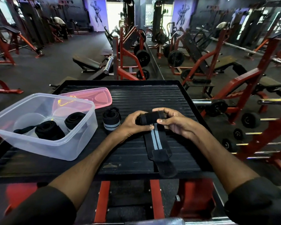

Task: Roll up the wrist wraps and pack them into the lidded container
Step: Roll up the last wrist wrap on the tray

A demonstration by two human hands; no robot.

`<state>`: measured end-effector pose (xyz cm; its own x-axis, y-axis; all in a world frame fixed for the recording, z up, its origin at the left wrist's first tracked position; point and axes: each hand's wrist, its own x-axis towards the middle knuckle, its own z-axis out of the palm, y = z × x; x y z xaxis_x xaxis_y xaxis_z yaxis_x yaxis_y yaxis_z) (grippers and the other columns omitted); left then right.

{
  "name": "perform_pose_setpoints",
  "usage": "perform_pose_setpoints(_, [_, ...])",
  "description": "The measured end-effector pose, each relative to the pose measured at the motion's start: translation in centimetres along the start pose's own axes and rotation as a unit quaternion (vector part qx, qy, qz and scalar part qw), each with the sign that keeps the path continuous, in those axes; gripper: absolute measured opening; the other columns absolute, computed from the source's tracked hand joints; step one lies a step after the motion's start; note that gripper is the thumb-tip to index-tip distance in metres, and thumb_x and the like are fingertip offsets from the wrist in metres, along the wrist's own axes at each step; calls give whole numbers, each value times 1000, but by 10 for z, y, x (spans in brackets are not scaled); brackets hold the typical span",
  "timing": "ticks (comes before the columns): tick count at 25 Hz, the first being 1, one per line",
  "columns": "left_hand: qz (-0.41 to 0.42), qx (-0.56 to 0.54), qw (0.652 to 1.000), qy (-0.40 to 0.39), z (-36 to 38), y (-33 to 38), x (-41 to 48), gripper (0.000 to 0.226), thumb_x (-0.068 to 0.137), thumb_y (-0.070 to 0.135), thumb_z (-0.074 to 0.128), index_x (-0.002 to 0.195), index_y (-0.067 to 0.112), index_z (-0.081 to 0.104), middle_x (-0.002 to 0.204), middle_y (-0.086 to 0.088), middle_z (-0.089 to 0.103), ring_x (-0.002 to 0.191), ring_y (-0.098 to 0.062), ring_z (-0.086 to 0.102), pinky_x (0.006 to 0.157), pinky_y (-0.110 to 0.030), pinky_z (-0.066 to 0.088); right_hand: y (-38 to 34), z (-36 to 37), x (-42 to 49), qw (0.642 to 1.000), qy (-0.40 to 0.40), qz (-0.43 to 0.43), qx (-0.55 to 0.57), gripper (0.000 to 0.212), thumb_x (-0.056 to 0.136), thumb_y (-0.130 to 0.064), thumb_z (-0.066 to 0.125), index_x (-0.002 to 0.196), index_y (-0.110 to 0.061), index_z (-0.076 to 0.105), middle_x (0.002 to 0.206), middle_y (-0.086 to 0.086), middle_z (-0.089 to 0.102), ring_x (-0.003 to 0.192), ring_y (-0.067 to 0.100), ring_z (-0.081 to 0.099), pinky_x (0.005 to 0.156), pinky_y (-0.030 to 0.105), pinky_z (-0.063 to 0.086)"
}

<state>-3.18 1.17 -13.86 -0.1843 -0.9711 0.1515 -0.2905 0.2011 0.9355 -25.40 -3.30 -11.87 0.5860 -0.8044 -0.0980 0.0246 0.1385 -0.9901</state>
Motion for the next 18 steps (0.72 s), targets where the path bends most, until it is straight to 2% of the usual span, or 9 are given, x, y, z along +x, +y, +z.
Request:
perform_pose_setpoints(2, [30,46,998,30,1,-2,0,54,71,23,90,119,17,64,117,3,68,110,-9,62,98,-24,47,-5,-2,-2,998,-21,13,61,55,81,-5,70,134,-16,62,122,13,67,109,26,64,101,47,47])
perform_pose_setpoints(4, [61,108,991,50,1,-2,-2,57,69,32,90,119,24,63,115,11,67,110,-7,62,97,-23,47,-7,0,-2,996,-16,32,79,53,83,-14,71,135,-16,61,120,10,69,106,23,66,96,43,50])
perform_pose_setpoints(7, [148,185,970,56,3,-2,-5,57,70,30,90,119,18,63,113,8,68,105,-5,64,93,-18,47,-4,5,0,997,-2,57,-56,52,81,-29,80,127,-13,63,113,4,71,103,17,67,92,36,51])
perform_pose_setpoints(9, [187,209,959,52,3,-2,-5,57,71,27,90,119,15,62,114,5,68,105,-8,65,92,-21,49,-4,4,-1,991,-11,69,-113,46,82,-34,80,119,-15,63,107,2,70,97,12,68,82,28,52])
perform_pose_setpoints(11, [167,190,967,31,3,-1,-2,59,73,23,88,124,18,58,118,7,65,110,-8,62,95,-20,46,-4,0,-3,992,7,56,-114,40,84,-28,81,117,-13,64,103,4,68,95,15,67,78,29,53])
perform_pose_setpoints(12, [132,163,978,9,3,0,-1,61,75,20,87,127,22,55,122,10,61,114,-6,59,97,-18,43,-4,-2,-4,993,23,41,-104,41,83,-23,82,118,-11,65,102,5,68,94,17,68,78,31,53])
perform_pose_setpoints(15, [15,43,997,-69,0,4,0,56,85,15,78,133,27,50,130,11,56,119,2,52,100,-12,40,-3,1,-7,993,54,-20,-108,46,78,-3,82,120,-9,66,95,1,69,86,11,67,73,24,54])
perform_pose_setpoints(18, [-4,35,997,-62,-2,3,1,49,87,12,76,131,18,55,127,7,60,109,13,55,94,-8,42,-1,2,-5,993,43,-48,-101,55,69,10,81,118,-9,67,100,7,70,95,19,65,85,34,54])
